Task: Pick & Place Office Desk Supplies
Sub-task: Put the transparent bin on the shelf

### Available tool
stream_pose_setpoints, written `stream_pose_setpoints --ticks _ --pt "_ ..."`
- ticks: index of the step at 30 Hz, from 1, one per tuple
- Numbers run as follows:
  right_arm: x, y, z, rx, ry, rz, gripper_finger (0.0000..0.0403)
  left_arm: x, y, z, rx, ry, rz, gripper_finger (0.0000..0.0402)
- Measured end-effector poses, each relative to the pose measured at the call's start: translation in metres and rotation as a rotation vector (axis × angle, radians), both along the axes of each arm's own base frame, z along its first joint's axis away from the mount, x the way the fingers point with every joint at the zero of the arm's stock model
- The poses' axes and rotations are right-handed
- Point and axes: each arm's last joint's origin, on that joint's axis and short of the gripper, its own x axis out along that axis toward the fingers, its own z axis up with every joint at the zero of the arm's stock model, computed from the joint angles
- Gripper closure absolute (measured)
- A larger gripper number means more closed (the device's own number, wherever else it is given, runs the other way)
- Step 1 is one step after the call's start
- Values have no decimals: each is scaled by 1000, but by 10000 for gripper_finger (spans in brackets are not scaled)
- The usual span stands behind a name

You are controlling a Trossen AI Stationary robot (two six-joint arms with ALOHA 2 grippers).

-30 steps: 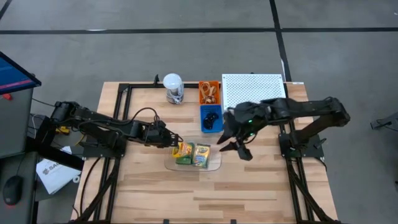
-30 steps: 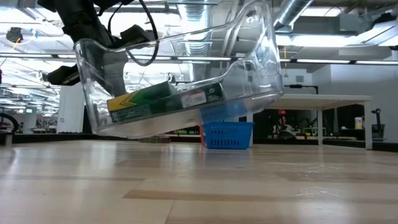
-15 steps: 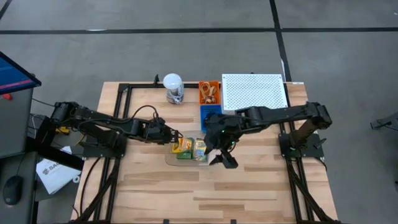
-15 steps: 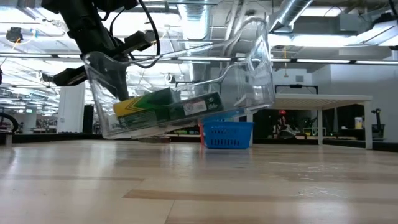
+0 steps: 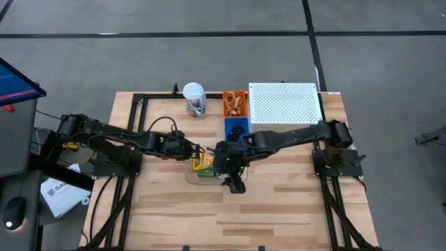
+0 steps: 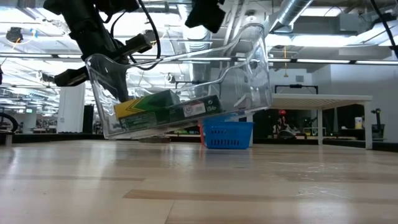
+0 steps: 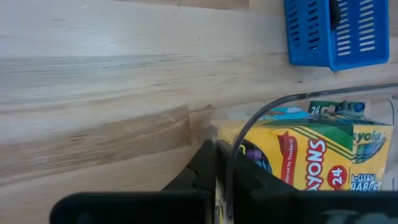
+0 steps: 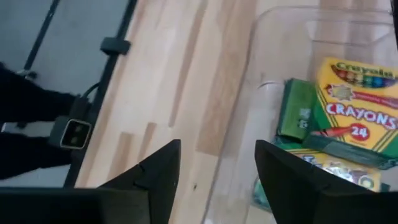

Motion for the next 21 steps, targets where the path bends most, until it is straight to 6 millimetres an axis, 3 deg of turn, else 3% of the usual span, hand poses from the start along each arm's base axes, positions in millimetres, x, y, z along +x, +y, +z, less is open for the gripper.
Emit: stream_pose_setpoints --ticks 9,15,21 --pt "7 4 -4 16 -18 -93 193 1 1 0 -16 -8 -1 401" --pt "13 18 -15 7 -18 -79 162 1 1 1 -17 -13 -1 401" --pt "16 25 -34 -32 51 -86 157 2 1 1 -16 -18 -2 401"
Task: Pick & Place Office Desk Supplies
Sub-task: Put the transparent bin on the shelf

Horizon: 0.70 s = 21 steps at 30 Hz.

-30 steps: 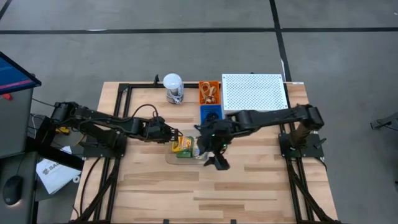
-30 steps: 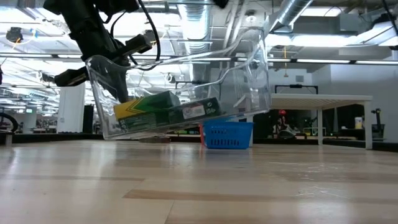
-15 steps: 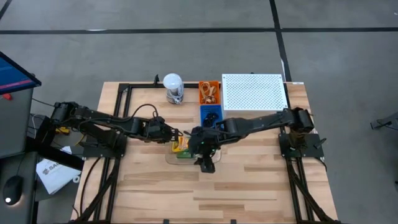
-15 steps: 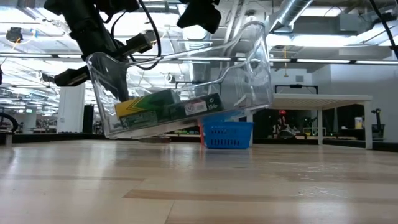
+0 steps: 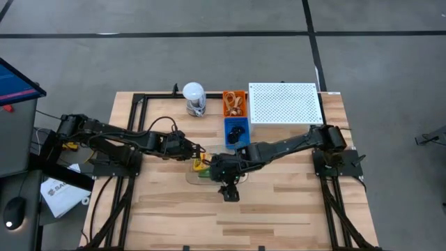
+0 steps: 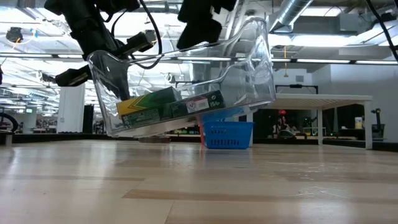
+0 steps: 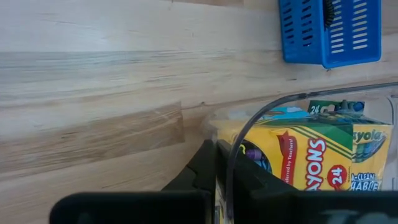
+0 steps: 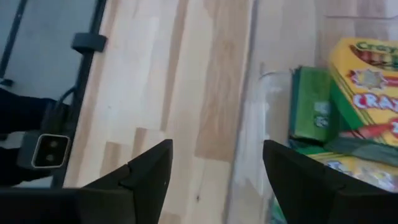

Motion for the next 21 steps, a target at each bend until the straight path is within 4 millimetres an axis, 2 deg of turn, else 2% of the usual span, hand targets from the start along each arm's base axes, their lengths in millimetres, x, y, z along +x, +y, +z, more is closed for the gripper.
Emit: stream_pose_setpoints --ticks 11,21 --pt "8 1 -37 -20 136 -23 162 1 0 1 3 -11 -5 400" --pt "9 5 -35 -7 115 -31 215 1 0 1 4 -16 -8 399"
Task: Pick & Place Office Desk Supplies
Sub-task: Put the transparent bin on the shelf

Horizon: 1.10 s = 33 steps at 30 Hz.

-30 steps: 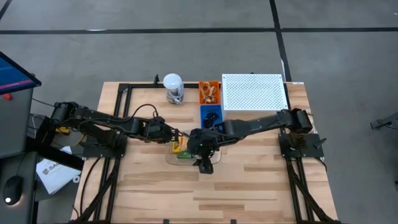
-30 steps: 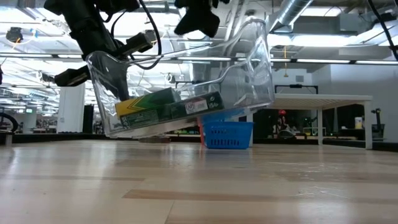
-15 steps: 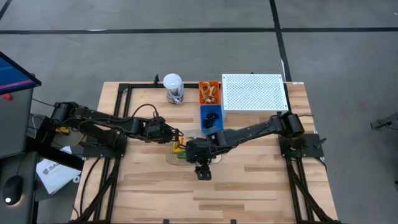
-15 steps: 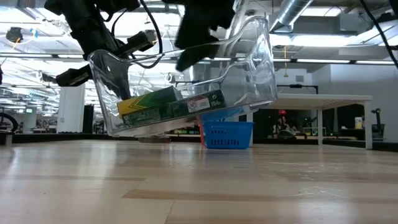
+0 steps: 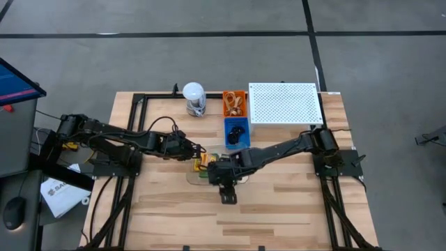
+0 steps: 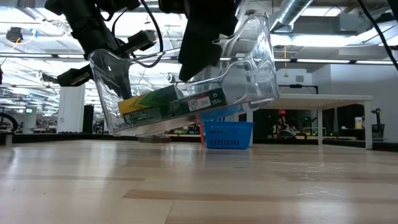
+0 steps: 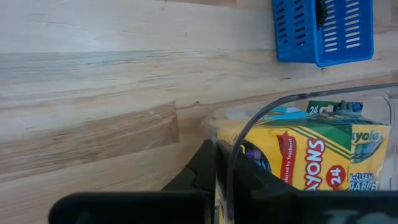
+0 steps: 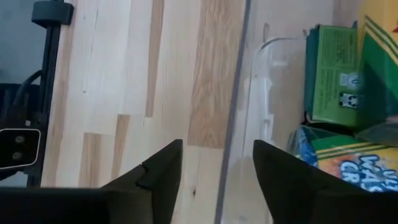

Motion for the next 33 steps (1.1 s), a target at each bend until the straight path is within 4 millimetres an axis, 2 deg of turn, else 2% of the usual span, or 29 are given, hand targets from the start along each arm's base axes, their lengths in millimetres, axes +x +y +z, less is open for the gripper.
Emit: stream_pose_setpoints --ticks 6,13,18,22,33 --pt "0 -1 0 -40 -8 -24 266 0 0 0 0 -1 0 399" --pt "0 0 0 -59 -16 -8 388 1 0 1 5 -7 -15 399" --pt "-1 3 0 -82 -23 -7 397 2 -1 1 0 -11 -52 390" --pt "-1 4 0 -90 -24 -15 399 0 -3 7 20 -38 -108 367" --pt "0 3 1 -93 -33 -39 402 -26 -2 51 73 -231 -190 288"
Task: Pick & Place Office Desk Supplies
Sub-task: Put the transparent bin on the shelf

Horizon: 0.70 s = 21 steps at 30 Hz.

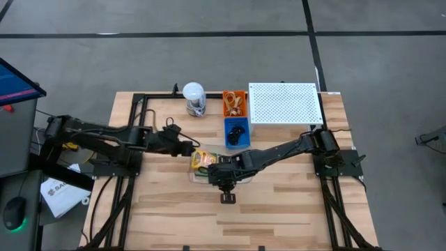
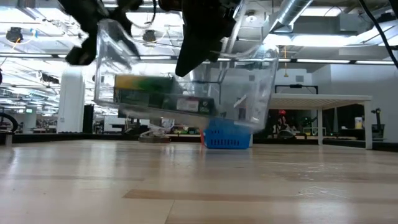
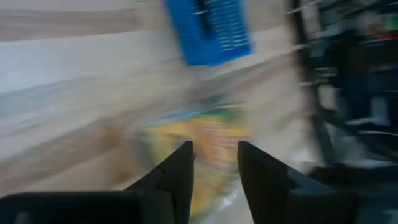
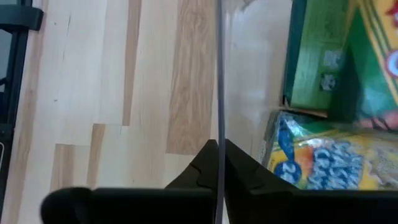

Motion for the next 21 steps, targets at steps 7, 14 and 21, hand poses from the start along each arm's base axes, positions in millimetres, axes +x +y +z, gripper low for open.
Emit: stream_pose_setpoints --ticks 7,14,21 --pt "3 -3 -1 12 -11 -18 402 -9 -2 19 12 -118 -49 259" --pt "2 -4 1 -27 -23 -36 403 -21 -2 38 64 -243 -92 257" --pt "-3 1 34 -62 -132 -47 403 -39 -6 49 131 -296 -108 271"
